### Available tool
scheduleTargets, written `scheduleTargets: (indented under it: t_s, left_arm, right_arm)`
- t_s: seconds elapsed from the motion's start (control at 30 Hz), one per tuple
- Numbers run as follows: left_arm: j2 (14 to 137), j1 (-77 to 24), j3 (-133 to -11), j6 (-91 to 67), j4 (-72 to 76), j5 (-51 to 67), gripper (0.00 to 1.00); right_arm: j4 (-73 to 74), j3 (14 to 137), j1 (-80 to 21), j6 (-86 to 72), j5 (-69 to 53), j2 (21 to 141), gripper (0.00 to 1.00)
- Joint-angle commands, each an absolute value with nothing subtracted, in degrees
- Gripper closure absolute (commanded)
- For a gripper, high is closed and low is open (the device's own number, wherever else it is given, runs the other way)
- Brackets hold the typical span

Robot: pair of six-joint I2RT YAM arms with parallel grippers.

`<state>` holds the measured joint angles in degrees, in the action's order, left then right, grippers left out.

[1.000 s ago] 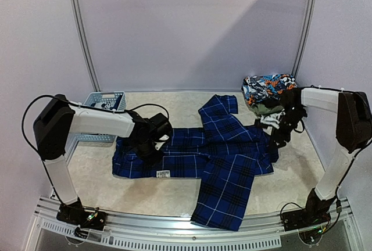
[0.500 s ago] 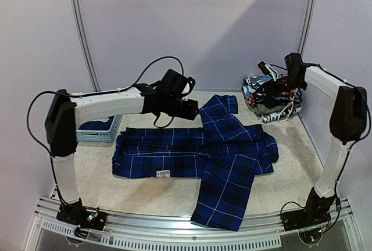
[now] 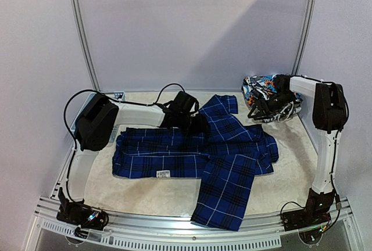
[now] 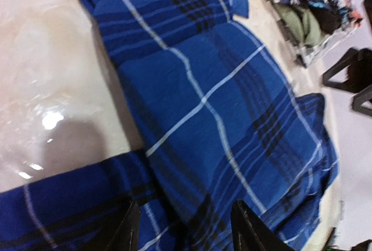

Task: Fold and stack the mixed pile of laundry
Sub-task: Adjust the rectangle-folded shirt at the center of the board.

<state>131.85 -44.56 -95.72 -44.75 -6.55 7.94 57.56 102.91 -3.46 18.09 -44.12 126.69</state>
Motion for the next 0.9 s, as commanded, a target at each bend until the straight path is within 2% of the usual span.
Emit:
scheduleTargets:
  t_s: [0.0, 0.17, 0.33, 0.63, 0.87]
  left_arm:
    - [135.1, -43.7, -96.4, -49.5, -1.0, 13.9, 0.45]
    - [137.6, -43.7, -97.8, -50.9, 3.7, 15.7, 0.48]
    - [139.4, -43.6, -98.5, -52.1, 8.5, 17.4, 0.56]
    - [141.0, -42.7, -97.9, -55.8, 17.0, 19.7, 0.7]
    - [140.8, -42.7, -97.8, -56.5, 19.0, 20.7, 0.78]
  right_arm:
    - [61.4, 104.3, -4.4, 19.2, -43.8, 131.3, 0.32]
    - [60.9, 105.6, -5.0, 18.7, -43.8, 133.8, 0.32]
    - [60.8, 108.4, -5.7, 18.0, -46.7, 136.1, 0.36]
    - [58.3, 114.5, -7.6, 16.1, -51.9, 139.6, 0.34]
    - [59.9, 117.4, -8.2, 14.9, -52.6, 143.1, 0.37]
